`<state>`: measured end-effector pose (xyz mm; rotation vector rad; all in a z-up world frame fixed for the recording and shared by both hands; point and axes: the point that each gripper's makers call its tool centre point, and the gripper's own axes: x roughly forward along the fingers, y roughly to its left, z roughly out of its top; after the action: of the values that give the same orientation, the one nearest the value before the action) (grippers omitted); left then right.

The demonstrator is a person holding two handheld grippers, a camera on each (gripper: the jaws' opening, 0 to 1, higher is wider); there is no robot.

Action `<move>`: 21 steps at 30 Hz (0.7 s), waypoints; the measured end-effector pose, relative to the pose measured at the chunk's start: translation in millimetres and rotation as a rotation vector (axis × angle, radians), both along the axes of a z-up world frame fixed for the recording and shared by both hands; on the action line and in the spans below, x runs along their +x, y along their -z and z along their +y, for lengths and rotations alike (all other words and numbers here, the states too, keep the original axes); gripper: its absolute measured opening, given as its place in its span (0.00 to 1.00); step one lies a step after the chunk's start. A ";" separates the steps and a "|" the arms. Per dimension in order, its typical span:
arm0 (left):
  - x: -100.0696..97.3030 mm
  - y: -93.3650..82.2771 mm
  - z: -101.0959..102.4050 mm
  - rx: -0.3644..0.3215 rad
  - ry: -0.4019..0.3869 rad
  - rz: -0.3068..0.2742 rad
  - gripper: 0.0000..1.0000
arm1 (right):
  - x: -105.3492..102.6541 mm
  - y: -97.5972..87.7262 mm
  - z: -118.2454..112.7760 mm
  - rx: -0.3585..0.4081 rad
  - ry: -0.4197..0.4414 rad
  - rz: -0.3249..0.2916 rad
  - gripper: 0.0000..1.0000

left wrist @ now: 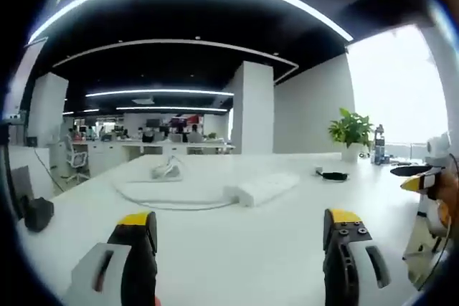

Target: Straighten the power strip on the desk, plug the charger into it

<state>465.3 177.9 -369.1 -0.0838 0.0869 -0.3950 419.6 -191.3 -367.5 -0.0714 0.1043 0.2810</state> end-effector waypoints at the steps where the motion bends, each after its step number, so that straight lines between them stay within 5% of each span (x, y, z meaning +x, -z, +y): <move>1: 1.4 -0.5 -1.1 0.009 0.008 -0.001 0.98 | 2.5 -2.4 1.2 0.000 -0.006 -0.009 0.99; 12: 17.7 -7.1 -19.7 0.053 0.065 -0.027 0.98 | 31.8 -11.8 23.9 0.057 -0.125 -0.039 0.99; 21: 36.9 -4.3 -29.2 0.072 0.089 -0.019 0.97 | 53.2 -10.5 26.3 0.000 -0.160 -0.041 0.99</move>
<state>502.2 148.7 -364.8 -0.0050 0.0861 -0.4810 472.8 -165.0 -357.0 -0.0861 0.0581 0.4391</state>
